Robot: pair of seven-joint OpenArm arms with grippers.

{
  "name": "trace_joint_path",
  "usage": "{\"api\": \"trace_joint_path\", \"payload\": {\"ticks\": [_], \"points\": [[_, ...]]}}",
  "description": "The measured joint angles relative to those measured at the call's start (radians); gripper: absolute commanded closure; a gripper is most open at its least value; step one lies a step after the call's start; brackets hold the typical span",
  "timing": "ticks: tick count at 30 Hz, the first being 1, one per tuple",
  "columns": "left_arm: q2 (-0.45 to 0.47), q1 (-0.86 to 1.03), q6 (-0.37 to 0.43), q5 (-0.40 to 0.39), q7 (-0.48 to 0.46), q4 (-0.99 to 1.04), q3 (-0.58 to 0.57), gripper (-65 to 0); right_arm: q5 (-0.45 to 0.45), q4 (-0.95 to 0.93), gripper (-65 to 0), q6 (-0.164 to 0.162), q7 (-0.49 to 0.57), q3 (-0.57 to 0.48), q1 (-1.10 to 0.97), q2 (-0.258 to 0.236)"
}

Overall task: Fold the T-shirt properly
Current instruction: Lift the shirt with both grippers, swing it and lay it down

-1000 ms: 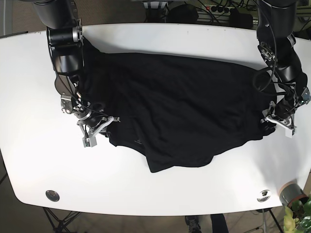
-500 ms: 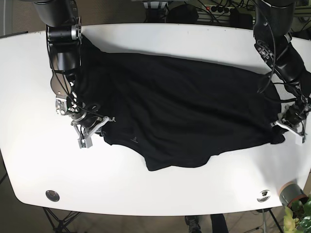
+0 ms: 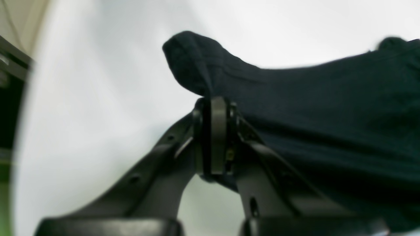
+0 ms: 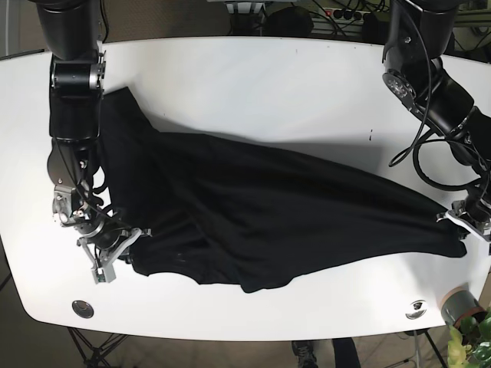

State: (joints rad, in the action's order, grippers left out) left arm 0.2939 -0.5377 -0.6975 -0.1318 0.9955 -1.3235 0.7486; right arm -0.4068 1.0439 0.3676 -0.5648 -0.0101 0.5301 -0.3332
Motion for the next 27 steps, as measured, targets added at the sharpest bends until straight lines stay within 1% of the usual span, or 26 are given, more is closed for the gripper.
{"api": "trace_joint_path", "payload": {"ticks": [2,4,6,8,10,11,14,16,21,27], "points": [[0.0,-0.028,0.0,-0.003,0.026,-0.041,0.0,0.0,-0.013,0.004,-2.7,0.013,-0.024,0.0,0.031,-0.022],[0.0,-0.059,0.0,-0.004,0.041,-0.067,0.001,0.0,-0.007,0.003,-2.7,0.006,-0.035,0.002,0.066,-0.041],[0.004,-0.095,0.0,-0.008,0.06,-0.081,0.0,0.0,-0.005,0.003,-2.7,0.006,-0.05,0.014,0.112,-0.066],[0.006,-0.129,0.0,-0.01,0.071,-0.081,0.0,0.0,-0.009,0.003,-2.7,0.003,-0.07,0.02,0.151,-0.079],[0.011,-0.161,-0.002,-0.011,0.079,-0.081,0.001,0.0,-0.002,0.004,-2.7,0.003,-0.113,0.021,0.209,-0.096],[0.018,-0.179,-0.002,-0.011,0.083,-0.081,0.001,0.0,-0.01,0.004,-2.7,0.012,-0.122,0.026,0.233,-0.1],[0.045,-0.233,-0.007,-0.019,0.083,-0.081,-0.001,0.0,-0.018,0.008,-2.7,0.023,-0.156,0.051,0.308,-0.114],[0.058,-0.274,-0.006,-0.021,0.082,-0.082,0.001,0.0,-0.017,0.016,-2.7,0.024,-0.192,0.073,0.353,-0.126],[0.077,-0.327,-0.007,-0.03,0.073,-0.082,-0.001,0.0,-0.022,0.127,-2.7,0.026,-0.276,0.111,0.408,-0.159],[0.073,-0.313,-0.007,-0.02,0.079,-0.082,0.001,0.0,-0.037,0.275,-2.7,0.026,-0.346,0.156,0.384,-0.162]]}}
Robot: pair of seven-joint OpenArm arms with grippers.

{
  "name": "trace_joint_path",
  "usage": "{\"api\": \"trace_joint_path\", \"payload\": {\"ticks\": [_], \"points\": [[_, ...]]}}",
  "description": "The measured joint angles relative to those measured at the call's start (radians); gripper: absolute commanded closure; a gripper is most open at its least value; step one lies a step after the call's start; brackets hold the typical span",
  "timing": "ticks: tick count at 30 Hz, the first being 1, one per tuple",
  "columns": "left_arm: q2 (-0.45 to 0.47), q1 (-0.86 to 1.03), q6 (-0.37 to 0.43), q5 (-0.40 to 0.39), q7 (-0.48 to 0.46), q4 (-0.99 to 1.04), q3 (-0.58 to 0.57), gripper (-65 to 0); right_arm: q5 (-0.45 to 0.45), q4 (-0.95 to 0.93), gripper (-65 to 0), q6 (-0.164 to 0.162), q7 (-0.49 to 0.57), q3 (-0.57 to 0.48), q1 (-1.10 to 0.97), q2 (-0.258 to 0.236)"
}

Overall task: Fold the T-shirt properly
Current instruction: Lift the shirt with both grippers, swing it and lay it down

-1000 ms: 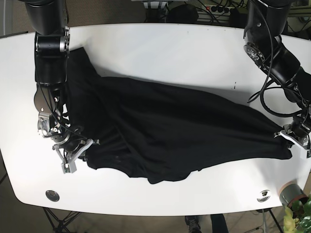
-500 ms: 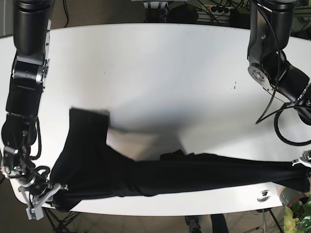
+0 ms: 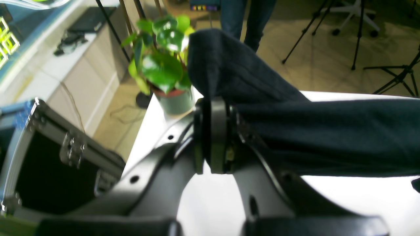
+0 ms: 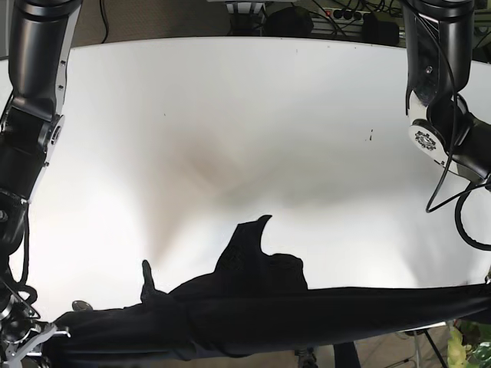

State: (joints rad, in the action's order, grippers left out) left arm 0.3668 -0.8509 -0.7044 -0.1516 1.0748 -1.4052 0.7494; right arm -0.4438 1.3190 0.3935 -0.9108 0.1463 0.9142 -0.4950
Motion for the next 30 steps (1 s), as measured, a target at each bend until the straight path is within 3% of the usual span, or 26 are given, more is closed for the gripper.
{"api": "trace_joint_path", "payload": {"ticks": [7,12,23,30], "points": [[-0.005,0.121,-0.001,-0.003,0.003,0.0,0.005,0.0,0.002,0.1,-2.7,-0.002,-0.016,0.076,-0.22,0.021],[-0.012,0.217,-0.001,-0.009,-0.005,0.001,0.002,0.0,0.017,0.159,-2.7,-0.005,-0.028,0.17,-0.394,0.071],[-0.008,0.552,0.006,-0.156,0.003,0.0,0.08,0.0,0.024,0.34,-2.7,-0.008,-0.021,0.307,-0.787,0.203],[-0.009,0.721,0.007,-0.175,-0.064,0.0,0.08,0.0,0.025,0.391,-2.7,-0.011,-0.018,0.356,-0.966,0.278]]}}
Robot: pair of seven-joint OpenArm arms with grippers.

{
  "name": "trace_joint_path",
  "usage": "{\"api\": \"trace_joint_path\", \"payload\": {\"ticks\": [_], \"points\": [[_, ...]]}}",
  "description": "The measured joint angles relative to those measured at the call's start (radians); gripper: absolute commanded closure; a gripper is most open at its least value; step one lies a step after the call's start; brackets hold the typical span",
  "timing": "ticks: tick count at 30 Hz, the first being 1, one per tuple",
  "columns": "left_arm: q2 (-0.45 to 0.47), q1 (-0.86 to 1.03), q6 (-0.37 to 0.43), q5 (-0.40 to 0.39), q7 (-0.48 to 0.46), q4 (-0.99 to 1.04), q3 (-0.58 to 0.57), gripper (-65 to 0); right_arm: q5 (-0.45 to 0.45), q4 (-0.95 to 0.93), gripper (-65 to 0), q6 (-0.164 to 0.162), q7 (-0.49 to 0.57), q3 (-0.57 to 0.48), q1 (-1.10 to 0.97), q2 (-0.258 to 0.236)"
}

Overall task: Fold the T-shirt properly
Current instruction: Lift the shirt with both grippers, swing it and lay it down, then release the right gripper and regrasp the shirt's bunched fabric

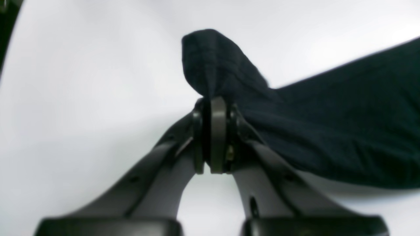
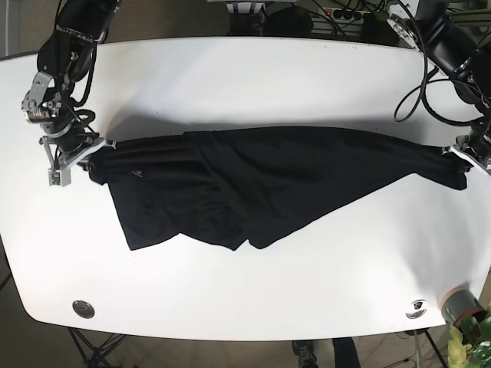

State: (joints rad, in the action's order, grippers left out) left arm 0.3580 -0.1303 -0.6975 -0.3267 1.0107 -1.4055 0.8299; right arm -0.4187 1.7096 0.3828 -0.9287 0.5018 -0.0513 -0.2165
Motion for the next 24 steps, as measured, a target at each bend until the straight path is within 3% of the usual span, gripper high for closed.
{"api": "trace_joint_path", "payload": {"ticks": [3,14,16,20,24], "points": [[0.0,0.068,0.0,-0.005,-0.066,0.0,0.001,0.0,0.005,0.008,-2.7,-0.008,0.003,0.007,-0.047,0.019],[-0.001,0.169,0.0,-0.008,-0.126,0.002,0.025,0.0,0.003,0.023,-4.8,-0.008,0.009,0.007,-0.158,0.041],[0.001,0.184,0.0,-0.006,-0.141,0.002,0.034,0.0,0.005,0.023,-10.8,-0.008,0.008,0.007,-0.162,0.042],[0.0,0.194,0.0,0.004,-0.144,0.002,0.036,0.0,0.006,0.035,-32.2,-0.016,0.008,0.007,-0.161,0.042],[0.001,0.191,0.0,0.003,-0.145,0.002,0.036,0.0,0.011,0.102,-47.2,-0.017,0.007,0.008,-0.16,0.042]]}}
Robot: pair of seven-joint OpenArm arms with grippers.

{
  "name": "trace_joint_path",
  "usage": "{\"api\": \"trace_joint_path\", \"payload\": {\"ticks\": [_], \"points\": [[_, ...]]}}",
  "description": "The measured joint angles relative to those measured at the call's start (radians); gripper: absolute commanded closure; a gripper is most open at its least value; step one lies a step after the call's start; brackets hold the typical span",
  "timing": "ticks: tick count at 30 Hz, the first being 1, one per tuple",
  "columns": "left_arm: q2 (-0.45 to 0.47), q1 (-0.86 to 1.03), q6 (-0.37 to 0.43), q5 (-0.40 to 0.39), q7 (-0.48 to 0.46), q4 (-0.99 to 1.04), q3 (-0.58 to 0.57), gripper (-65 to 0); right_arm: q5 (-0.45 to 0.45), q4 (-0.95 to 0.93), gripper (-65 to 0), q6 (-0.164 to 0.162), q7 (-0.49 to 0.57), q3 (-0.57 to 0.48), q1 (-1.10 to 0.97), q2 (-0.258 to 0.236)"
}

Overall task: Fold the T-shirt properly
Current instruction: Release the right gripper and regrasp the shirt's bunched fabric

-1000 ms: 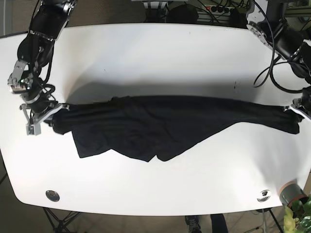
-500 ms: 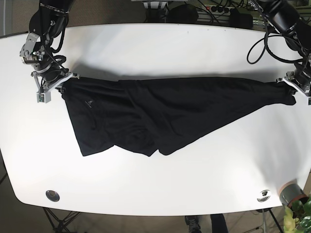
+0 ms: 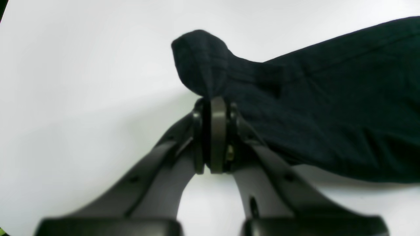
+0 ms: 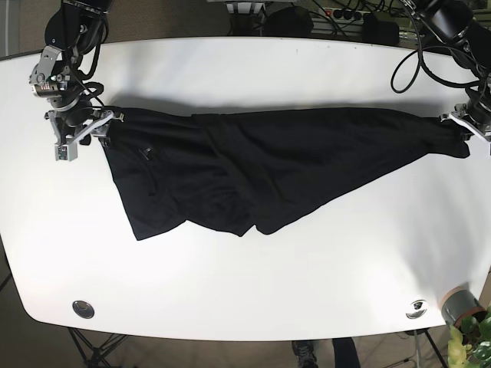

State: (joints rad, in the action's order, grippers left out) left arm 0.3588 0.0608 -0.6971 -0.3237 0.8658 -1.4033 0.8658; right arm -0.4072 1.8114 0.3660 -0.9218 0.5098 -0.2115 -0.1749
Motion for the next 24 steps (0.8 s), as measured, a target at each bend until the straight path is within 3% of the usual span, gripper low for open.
{"api": "trace_joint_path", "payload": {"ticks": [3,9,13,17,24], "points": [[0.002,0.0,0.0,0.0,0.0,0.0,0.0,0.0,-0.005,0.051,-52.3,0.001,0.001,-0.007,0.013,-0.003],[0.002,0.0,0.0,-0.002,0.0,0.0,0.001,0.0,0.007,0.066,-52.3,0.005,0.005,-0.132,0.117,-0.011],[0.002,0.0,0.0,0.0,0.0,0.0,0.002,0.0,-0.005,0.0,-52.3,0.014,0.0,-0.233,0.201,-0.011],[0.002,0.002,0.0,-0.001,0.0,0.0,0.004,0.0,0.008,-0.084,-52.3,-0.002,0.003,-0.323,0.3,-0.035],[0.002,0.02,0.0,0.001,0.001,0.0,0.004,0.0,0.007,-0.303,-52.3,0.001,0.005,-0.504,0.493,-0.033]]}}
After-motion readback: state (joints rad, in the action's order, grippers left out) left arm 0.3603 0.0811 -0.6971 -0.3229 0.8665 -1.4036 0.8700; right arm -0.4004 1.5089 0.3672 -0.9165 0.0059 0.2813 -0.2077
